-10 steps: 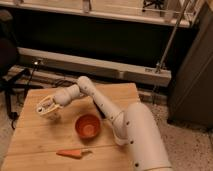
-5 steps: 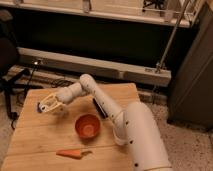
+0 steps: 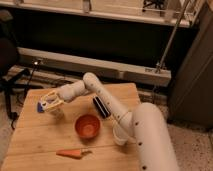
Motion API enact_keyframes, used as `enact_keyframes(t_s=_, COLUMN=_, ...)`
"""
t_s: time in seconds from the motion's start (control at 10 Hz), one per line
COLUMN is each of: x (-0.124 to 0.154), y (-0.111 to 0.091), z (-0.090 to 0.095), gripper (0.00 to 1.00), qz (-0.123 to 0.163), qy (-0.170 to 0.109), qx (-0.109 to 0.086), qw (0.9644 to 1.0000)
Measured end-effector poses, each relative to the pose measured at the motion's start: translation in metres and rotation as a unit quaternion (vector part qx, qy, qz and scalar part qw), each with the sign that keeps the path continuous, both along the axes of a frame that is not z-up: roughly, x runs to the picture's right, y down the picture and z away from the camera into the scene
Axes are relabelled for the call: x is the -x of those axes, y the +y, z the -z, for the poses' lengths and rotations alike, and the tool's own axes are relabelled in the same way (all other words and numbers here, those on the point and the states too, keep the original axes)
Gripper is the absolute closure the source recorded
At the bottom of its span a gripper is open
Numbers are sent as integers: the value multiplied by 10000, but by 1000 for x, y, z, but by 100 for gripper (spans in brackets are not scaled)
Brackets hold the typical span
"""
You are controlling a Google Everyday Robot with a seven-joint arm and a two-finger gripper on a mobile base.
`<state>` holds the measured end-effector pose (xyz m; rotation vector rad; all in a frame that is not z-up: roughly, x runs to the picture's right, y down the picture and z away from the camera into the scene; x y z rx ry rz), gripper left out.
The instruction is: Stand the bottle upright
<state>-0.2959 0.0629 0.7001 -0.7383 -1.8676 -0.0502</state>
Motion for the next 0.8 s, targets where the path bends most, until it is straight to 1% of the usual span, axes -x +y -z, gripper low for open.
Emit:
enact_keyframes(t_s=0.3, x=2, y=5, z=7, gripper=70, qz=74, qy=-3, qx=155, qw=9999)
enact_keyframes(t_s=0.5, x=2, y=5, z=6, gripper=70, qz=35, qy=5, qx=269, qw=9996)
enact_keyframes(t_s=0.8, x=8, y=9, z=3, gripper=70, qz=8, qy=-36, qx=375, qw=9993)
